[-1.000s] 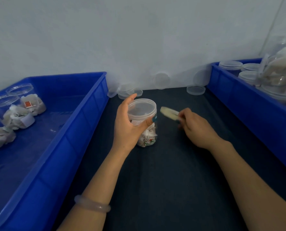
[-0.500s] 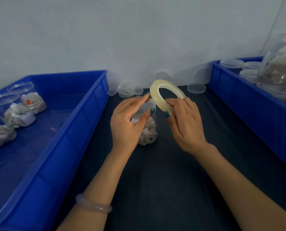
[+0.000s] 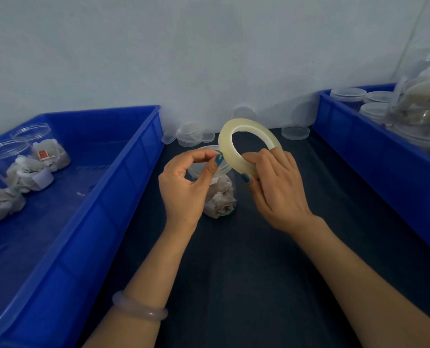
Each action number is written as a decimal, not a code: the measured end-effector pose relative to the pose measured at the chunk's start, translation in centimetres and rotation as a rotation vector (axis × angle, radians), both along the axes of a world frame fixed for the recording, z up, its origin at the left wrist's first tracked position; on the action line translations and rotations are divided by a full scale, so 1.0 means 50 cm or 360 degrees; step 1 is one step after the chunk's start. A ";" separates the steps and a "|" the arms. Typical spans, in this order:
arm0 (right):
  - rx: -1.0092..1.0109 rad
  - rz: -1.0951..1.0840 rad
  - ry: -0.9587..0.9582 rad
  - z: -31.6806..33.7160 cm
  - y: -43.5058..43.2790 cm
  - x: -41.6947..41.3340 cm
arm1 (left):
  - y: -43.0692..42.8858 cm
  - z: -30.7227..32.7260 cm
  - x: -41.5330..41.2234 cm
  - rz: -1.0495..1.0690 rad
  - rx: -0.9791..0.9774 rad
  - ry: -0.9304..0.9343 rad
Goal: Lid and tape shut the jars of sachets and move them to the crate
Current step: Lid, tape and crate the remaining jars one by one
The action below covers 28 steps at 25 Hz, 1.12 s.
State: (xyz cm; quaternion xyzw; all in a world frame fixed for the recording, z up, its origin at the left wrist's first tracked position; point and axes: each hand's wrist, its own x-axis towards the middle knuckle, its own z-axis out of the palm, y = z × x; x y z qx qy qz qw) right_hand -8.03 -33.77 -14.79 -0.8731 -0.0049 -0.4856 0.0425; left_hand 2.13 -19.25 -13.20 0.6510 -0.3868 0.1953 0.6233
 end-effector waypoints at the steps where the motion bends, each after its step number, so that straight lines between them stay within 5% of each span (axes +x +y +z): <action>1: -0.0020 -0.0005 -0.0013 0.000 0.001 0.000 | -0.001 0.000 -0.001 0.0000 0.0028 0.0005; 9: 0.0061 -0.0235 -0.0025 0.004 -0.010 -0.001 | -0.015 0.002 -0.024 -0.0110 0.0148 -0.0276; 28: -0.0240 -0.0448 -0.0146 0.009 -0.017 -0.011 | 0.003 0.000 -0.009 0.0550 0.0239 -0.0714</action>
